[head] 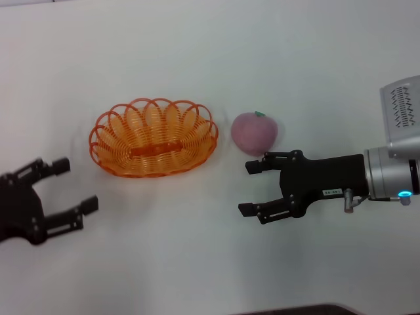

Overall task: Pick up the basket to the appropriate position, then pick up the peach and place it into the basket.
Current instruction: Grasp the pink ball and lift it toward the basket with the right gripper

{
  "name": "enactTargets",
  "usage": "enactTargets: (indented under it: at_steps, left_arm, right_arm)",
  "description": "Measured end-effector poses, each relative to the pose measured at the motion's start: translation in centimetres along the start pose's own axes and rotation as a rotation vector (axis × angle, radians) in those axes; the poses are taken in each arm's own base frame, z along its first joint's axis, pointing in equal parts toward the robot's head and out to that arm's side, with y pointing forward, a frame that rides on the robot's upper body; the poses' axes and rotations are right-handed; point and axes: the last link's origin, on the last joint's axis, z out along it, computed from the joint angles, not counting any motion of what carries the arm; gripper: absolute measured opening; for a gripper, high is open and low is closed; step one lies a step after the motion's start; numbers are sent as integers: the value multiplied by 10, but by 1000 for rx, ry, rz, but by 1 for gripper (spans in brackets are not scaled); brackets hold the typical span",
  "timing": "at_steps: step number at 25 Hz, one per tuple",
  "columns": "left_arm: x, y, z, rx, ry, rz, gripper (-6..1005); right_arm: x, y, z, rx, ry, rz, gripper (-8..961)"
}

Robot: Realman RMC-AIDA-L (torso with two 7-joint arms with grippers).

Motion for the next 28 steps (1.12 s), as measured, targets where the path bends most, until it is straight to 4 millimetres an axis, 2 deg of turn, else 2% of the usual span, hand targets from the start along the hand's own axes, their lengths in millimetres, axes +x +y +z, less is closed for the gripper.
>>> enactTargets:
  at_steps: [6,10,21,28]
  left_arm:
    - [-28,21,2,1,12,-10,888]
    - [-42,25,5,32,-5,-27,888]
    - [-43,23,4,34,-17,-37,887]
    - [-42,23,4,31,-16,-42,887]
  right_arm:
    - [1,0,-1,3,2,-1,929]
    - [2,0,-2,3,2,-2,929]
    - [-1,2,-5,-18,-11,0,928]
    - [-7,-3,-32,7,21,65,929]
